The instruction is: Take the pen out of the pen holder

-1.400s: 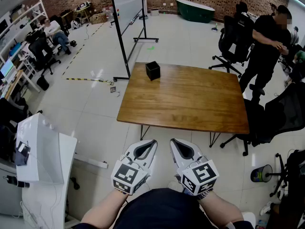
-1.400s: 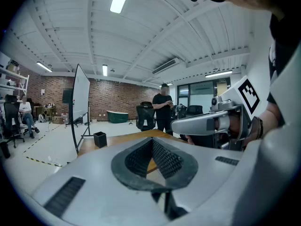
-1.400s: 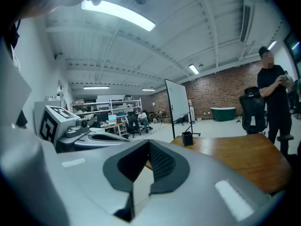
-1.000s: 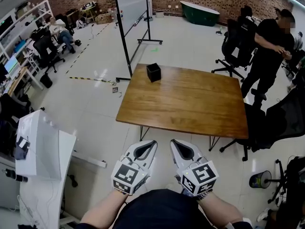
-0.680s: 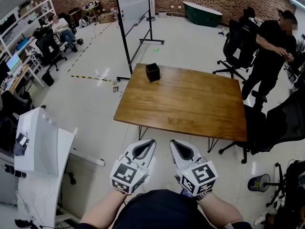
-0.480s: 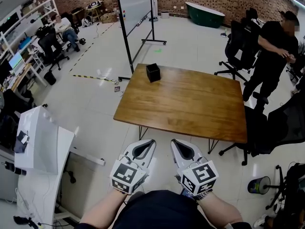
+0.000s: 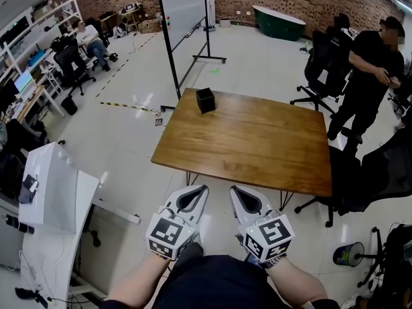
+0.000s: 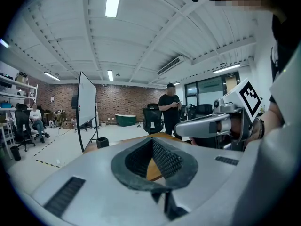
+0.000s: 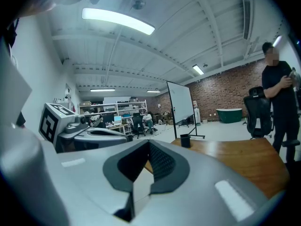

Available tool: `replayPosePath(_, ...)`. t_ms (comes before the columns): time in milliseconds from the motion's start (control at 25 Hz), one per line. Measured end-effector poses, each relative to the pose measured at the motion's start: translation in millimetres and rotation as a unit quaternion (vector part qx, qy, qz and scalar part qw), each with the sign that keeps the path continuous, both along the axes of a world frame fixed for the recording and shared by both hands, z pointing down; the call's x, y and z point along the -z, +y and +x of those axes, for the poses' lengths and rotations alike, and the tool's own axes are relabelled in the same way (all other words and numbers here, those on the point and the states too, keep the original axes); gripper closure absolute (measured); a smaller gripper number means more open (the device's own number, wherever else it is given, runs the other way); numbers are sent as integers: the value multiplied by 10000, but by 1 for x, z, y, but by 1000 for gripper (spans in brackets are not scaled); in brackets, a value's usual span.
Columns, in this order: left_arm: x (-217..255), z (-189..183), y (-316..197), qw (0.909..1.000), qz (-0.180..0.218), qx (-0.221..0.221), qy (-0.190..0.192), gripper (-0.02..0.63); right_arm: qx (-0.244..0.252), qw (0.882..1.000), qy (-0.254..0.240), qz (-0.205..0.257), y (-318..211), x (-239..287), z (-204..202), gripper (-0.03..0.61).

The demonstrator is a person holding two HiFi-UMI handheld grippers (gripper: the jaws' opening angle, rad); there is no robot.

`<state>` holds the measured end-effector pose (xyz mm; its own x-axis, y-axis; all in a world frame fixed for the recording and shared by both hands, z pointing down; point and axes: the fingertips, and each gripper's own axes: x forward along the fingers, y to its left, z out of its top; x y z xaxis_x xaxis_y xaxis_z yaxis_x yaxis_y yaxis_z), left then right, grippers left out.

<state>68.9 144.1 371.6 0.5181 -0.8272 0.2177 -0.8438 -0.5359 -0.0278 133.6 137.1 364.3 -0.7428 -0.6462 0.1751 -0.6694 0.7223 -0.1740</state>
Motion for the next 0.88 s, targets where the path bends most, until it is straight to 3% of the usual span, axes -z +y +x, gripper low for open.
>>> replayPosePath(880, 6, 8, -4, 9998, 183, -26, -105, 609, 151, 9993, 60, 351, -11, 15, -5, 577)
